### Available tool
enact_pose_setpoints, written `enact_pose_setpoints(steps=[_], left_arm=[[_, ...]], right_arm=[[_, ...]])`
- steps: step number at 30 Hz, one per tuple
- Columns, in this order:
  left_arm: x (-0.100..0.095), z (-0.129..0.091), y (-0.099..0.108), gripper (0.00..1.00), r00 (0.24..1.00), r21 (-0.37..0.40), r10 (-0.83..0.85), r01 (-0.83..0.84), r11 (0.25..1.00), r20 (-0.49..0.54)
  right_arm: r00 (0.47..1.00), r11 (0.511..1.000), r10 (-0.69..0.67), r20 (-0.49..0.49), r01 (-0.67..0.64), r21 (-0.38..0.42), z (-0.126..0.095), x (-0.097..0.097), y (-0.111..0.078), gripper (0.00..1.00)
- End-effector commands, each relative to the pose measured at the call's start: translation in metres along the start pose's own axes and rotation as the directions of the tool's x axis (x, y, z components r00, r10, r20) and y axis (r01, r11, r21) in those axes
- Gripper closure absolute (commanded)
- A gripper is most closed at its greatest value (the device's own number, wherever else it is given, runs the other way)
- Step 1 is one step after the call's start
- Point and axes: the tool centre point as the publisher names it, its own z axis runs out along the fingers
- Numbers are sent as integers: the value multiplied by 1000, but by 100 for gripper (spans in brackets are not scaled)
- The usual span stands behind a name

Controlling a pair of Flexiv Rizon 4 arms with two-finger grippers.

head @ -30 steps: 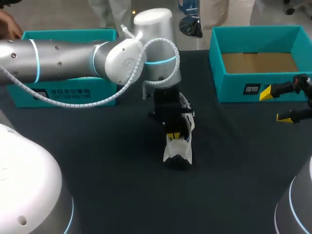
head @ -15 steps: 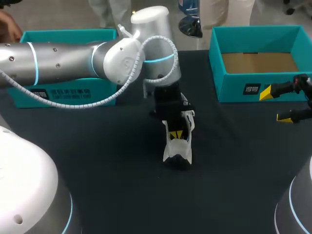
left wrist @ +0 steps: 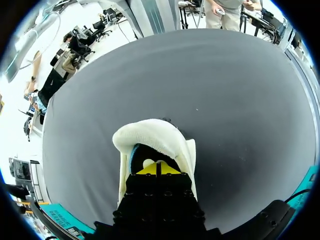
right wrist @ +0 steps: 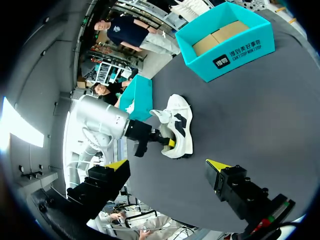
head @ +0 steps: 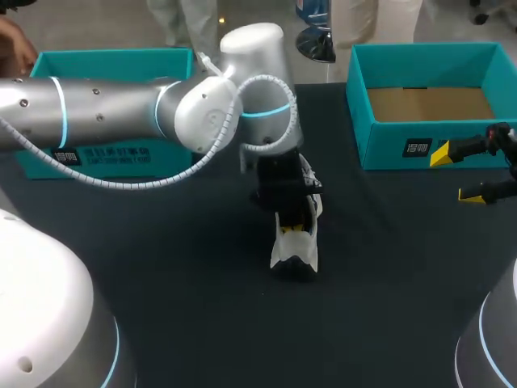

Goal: Take the shoe out of the shoebox, open the shoe tongue, remove and reinsert the insole, then place the shoe into the shoebox

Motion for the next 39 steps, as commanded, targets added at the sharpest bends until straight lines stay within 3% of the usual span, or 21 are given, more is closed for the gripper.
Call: enact_pose_setpoints(steps=[1, 16, 24, 30, 39], left_arm=[[-4, 13, -2, 100, 1000, -28, 2, -3, 1000, -20], [-3, 43, 5, 100, 996, -14, -13, 11, 1000, -85], [-2, 20, 4, 100, 996, -19, -23, 21, 1000, -89], [-9, 8, -8, 100, 997, 62, -4, 9, 998, -82], [-14, 21, -19, 100, 997, 86, 14, -7, 996, -79]], right_arm=[[1000, 1000, 1, 2, -1, -3, 0, 0, -2, 0], [1000, 1000, 1, 2, -1, -3, 0, 0, -2, 0], [1000, 1000, 1, 2, -1, -3, 0, 0, -2, 0], [1000, 1000, 1, 2, -1, -3, 0, 0, -2, 0], [1000, 1000, 1, 2, -1, -3, 0, 0, -2, 0]])
